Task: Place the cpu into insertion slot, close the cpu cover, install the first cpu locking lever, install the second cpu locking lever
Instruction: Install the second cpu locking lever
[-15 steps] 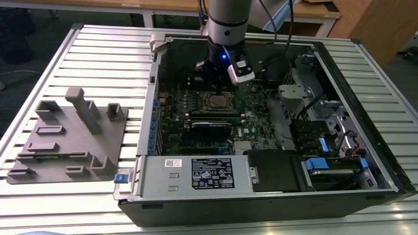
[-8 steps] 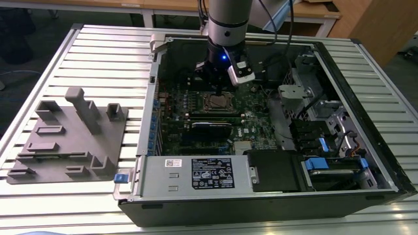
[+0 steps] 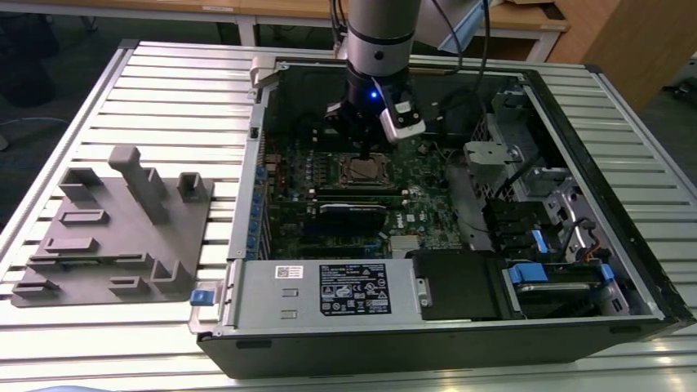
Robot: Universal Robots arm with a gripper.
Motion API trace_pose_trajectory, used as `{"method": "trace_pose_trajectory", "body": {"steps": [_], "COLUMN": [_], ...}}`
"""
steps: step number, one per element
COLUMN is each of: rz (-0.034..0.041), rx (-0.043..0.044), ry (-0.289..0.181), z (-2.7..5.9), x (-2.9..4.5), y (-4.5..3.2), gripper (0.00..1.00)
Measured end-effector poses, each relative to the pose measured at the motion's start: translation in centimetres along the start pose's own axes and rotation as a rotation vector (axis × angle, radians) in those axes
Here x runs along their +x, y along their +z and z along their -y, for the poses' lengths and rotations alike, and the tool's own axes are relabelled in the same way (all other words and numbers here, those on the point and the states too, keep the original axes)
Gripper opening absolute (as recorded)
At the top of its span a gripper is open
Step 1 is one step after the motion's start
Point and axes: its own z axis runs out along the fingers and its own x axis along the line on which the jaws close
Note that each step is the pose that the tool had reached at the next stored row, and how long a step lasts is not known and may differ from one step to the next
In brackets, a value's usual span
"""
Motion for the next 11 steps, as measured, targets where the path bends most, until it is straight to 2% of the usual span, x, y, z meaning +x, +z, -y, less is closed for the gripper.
{"method": "trace_pose_trajectory", "body": {"steps": [7,11], "rz": [-0.0002,0.0], "rx": [0.0004,0.0001], "ry": [0.0,0.0], "z": [0.08,0.67], "x": [-0.01,-0.1], "y": [-0.03,-0.06], "gripper": [0.11,0.11]}}
